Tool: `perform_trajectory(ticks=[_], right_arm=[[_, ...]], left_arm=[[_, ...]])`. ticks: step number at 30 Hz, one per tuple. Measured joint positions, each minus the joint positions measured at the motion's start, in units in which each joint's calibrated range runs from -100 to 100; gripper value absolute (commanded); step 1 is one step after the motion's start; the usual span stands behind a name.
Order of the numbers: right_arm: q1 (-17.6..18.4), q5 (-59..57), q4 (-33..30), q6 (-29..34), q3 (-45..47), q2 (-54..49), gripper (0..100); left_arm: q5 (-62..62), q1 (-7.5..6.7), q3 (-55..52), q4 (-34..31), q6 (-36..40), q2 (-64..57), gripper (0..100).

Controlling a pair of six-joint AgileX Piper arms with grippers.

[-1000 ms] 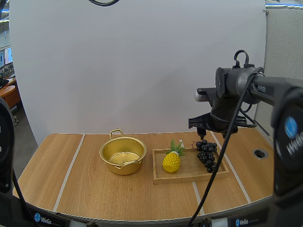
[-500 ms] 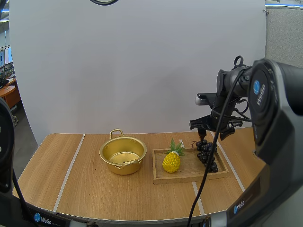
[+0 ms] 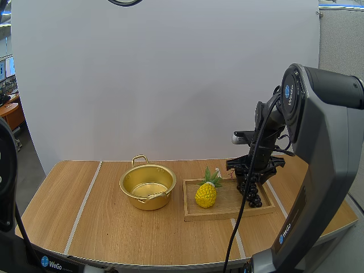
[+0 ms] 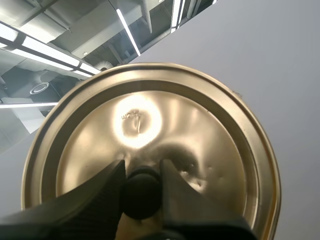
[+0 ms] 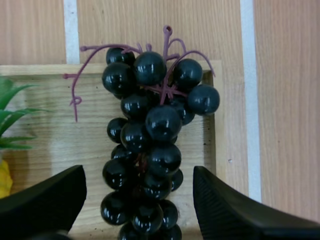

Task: Open the pot, put the grape inside, and close it

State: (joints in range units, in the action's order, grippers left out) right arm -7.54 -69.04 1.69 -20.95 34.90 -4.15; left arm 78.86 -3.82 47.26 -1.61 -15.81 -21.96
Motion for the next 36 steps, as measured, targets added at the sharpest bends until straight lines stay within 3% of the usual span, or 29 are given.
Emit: perform_trajectory(ticks=[27, 28, 29, 30, 31, 32, 36], right_arm=[[0.0, 5.15, -0.29, 0.0, 0.0, 6.7, 100], [0.0, 5.15, -0.29, 0.0, 0.0, 6.7, 95], [0.0, 5.15, -0.29, 0.0, 0.0, 6.7, 79], [0.0, 5.15, -0.29, 0.0, 0.0, 6.7, 56], [0.0, 5.15, -0.29, -0.08, 0.0, 6.7, 24], [0.0, 4.97, 0.25, -0.42, 0.0, 6.7, 2], [0.0, 3.35, 2.85, -2.48, 0.0, 6.7, 0]], left_arm=[[0.0, 0.0, 0.0, -0.33, 0.0, 0.0, 0], [0.0, 0.0, 0.0, -0.33, 0.0, 0.0, 0], [0.0, 0.0, 0.0, -0.33, 0.0, 0.0, 0], [0.0, 0.0, 0.0, -0.33, 0.0, 0.0, 0], [0.0, 0.0, 0.0, -0.33, 0.0, 0.0, 0], [0.0, 0.0, 0.0, -0.33, 0.0, 0.0, 0], [0.0, 0.0, 0.0, -0.33, 0.0, 0.0, 0]])
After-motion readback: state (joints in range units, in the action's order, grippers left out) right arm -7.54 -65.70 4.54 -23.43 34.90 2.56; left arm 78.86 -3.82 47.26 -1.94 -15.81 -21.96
